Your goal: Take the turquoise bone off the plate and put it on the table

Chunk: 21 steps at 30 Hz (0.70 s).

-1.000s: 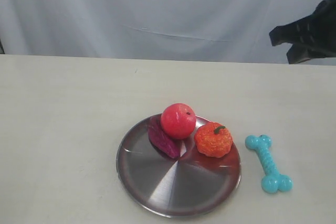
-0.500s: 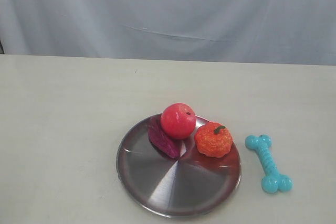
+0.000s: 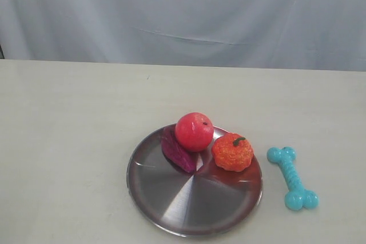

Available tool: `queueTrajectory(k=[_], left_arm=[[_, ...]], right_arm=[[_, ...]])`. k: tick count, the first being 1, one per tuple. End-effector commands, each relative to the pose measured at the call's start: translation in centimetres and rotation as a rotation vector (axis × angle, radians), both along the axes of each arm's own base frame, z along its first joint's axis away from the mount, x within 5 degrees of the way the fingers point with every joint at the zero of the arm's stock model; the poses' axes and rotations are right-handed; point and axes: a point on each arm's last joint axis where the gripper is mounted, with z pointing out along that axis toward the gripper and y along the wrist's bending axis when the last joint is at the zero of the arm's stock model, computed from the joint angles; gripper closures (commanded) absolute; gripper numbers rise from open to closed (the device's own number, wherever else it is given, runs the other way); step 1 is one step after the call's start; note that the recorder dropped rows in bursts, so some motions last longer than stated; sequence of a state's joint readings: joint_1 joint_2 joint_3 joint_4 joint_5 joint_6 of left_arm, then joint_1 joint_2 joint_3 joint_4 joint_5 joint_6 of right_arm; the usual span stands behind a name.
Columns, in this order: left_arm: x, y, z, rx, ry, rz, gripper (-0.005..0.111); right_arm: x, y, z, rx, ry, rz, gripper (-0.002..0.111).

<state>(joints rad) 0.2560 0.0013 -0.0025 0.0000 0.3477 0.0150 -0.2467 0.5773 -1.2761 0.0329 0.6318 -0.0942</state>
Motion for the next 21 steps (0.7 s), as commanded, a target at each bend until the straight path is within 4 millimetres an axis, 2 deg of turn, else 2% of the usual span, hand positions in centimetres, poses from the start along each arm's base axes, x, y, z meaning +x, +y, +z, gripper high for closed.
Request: queueTrajectory(k=[1,7,11,21], left_arm=[[0.0,0.0,0.0,-0.003,-0.005,0.001,0.107],[0.0,0.0,0.0,-0.003,-0.005,0.001,0.107],[0.0,0.0,0.0,-0.003,-0.005,0.001,0.107],[0.0,0.0,0.0,-0.003,-0.005,0.001,0.107]], right_arm=[[-3.5,0.7,0.2,-0.022,-0.085,-0.026,0.109],[-7.7,1.7,-0.3,-0.06,-0.22,-0.034,0.109],[-9.8,2.3,-1.5,-0.089,-0.327,-0.035,0.109],[-11.3,2.6,-5.6,-0.112,-0.384,-0.043,0.109]])
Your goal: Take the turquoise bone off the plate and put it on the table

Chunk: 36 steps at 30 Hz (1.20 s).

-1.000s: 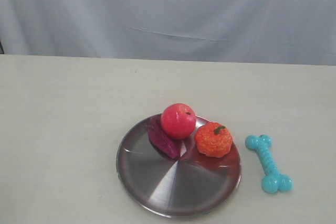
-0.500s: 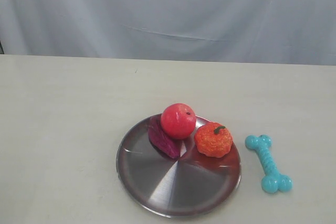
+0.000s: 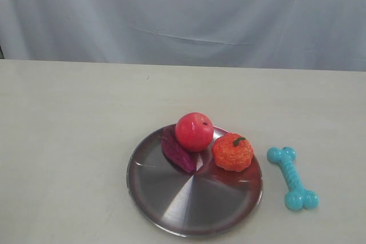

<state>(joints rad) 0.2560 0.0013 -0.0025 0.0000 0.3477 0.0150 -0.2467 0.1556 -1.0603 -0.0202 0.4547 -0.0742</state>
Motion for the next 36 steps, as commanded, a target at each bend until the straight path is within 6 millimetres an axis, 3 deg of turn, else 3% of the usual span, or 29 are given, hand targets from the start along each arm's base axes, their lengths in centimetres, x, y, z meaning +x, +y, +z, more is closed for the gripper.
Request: queueTrajectory(k=[1,6,13,27,29,32,33,36], left_arm=[[0.0,0.0,0.0,-0.003,-0.005,0.001,0.107],[0.0,0.0,0.0,-0.003,-0.005,0.001,0.107],[0.0,0.0,0.0,-0.003,-0.005,0.001,0.107],[0.0,0.0,0.0,-0.003,-0.005,0.001,0.107],[0.0,0.0,0.0,-0.003,-0.005,0.001,0.107],[0.0,0.0,0.0,-0.003,-0.005,0.001,0.107],[0.0,0.0,0.0,-0.003,-0.005,0.001,0.107],[0.0,0.0,0.0,-0.003,-0.005,0.001,0.107]], right_arm=[[-0.7,0.2,-1.6,-0.001,-0.031,-0.003,0.109],[-2.1,0.6,-3.1,-0.004,-0.117,0.011,0.109],[-1.1,0.3,-4.7,0.049,0.066,0.007,0.109],[-1.3,0.2,-4.2,0.014,0.018,-0.027,0.109],[-0.3,-0.1,-4.8,0.013,0.014,-0.027,0.109],[3.2,-0.9,-7.6,0.059,0.061,-0.001,0.109],[5.0,-1.4,-9.4,0.081,0.105,0.006,0.109],[7.9,-2.1,-13.2,0.1,0.194,0.008,0.109]])
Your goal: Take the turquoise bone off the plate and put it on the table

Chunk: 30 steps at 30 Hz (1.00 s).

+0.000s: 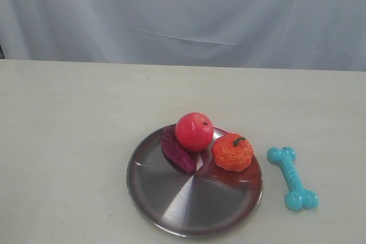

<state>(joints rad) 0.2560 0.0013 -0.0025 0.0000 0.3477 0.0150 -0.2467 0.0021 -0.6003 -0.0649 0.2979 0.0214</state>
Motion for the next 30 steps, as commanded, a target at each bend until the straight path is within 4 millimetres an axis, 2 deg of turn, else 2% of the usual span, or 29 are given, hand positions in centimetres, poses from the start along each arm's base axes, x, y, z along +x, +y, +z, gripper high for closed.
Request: queueTrajectory(k=[1,7,12,17,27,30], left_arm=[[0.0,0.0,0.0,-0.003,-0.005,0.001,0.107],[0.0,0.0,0.0,-0.003,-0.005,0.001,0.107],[0.0,0.0,0.0,-0.003,-0.005,0.001,0.107],[0.0,0.0,0.0,-0.003,-0.005,0.001,0.107],[0.0,0.0,0.0,-0.003,-0.005,0.001,0.107],[0.0,0.0,0.0,-0.003,-0.005,0.001,0.107]], right_arm=[[3.6,-0.9,-5.4,0.049,0.104,0.007,0.109],[6.1,-1.4,-11.2,0.177,0.167,0.049,0.109],[6.9,-1.6,-14.1,0.184,0.218,0.046,0.109],[7.2,-1.7,-15.9,0.194,0.259,0.043,0.109],[7.2,-1.7,-16.8,0.213,0.356,0.031,0.109],[7.2,-1.8,-17.8,0.24,0.459,0.018,0.109]])
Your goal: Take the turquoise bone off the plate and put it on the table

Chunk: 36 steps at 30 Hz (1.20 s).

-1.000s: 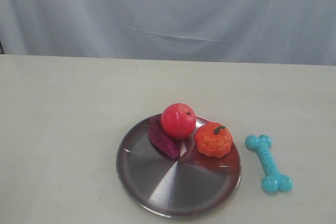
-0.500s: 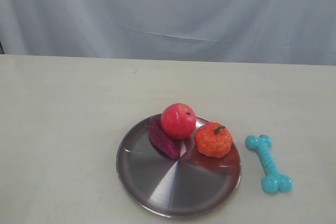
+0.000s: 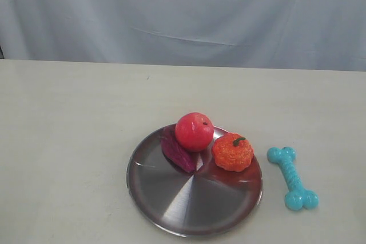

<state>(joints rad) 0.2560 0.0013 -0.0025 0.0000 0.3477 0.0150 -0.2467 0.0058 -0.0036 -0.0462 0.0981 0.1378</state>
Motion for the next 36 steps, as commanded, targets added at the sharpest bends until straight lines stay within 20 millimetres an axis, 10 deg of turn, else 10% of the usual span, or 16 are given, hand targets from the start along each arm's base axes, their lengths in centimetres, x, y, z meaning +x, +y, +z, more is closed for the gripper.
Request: queueTrajectory(k=[1,36], left_arm=[[0.01,0.0,-0.03,-0.003,-0.005,0.001,0.107],[0.01,0.0,-0.03,-0.003,-0.005,0.001,0.107]], right_arm=[[-0.2,-0.07,-1.59,0.026,0.162,-0.014,0.109],[-0.38,-0.12,-2.31,0.038,0.243,-0.023,0.109]])
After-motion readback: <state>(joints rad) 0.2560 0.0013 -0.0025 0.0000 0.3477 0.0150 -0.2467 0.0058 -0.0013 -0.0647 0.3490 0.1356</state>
